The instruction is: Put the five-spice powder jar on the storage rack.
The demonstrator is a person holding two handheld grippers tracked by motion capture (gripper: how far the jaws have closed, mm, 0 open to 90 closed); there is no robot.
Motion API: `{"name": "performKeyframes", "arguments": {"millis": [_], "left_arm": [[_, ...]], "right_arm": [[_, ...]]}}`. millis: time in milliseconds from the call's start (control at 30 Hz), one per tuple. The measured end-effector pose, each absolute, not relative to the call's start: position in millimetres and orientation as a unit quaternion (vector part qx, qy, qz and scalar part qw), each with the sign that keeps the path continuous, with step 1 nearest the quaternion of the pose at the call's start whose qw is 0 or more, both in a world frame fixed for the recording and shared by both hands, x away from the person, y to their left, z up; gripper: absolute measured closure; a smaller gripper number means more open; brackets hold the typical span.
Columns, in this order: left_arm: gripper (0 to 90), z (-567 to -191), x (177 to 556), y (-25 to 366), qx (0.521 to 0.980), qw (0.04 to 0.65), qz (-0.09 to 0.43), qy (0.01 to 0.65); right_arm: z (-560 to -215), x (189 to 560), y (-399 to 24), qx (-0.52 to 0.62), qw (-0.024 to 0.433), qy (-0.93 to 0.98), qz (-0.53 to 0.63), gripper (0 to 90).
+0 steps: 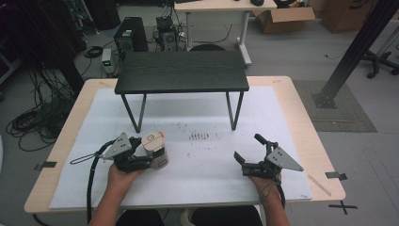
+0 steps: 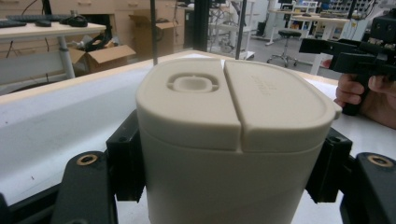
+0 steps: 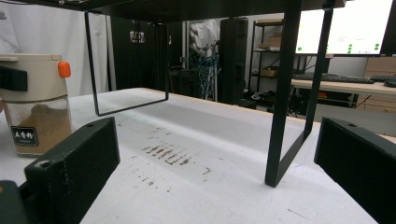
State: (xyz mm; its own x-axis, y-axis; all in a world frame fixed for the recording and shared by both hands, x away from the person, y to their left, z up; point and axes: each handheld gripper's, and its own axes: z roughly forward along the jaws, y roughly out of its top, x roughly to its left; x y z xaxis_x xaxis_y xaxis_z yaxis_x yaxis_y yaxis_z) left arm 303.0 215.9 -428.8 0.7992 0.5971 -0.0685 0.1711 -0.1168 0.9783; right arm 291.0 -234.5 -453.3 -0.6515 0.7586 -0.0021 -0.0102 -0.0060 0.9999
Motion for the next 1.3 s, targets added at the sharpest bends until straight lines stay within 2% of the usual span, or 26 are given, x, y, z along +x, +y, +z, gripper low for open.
{"name": "performKeyframes", "arguments": {"millis": [567, 1000, 1300], "left_arm": [[31.7, -423, 297, 216, 0.729, 0.606, 0.182, 0.26], [31.7, -393, 296, 211, 0.744, 0.596, 0.172, 0.249], [31.7, -368, 300, 207, 0.737, 0.609, 0.166, 0.241]], "right_arm": [[-453, 291, -234, 0.291, 0.299, 0.64, 0.645, 0.0], [-453, 291, -235, 0.29, 0.299, 0.639, 0.647, 0.0], [-453, 291, -235, 0.291, 0.298, 0.639, 0.647, 0.0]]}}
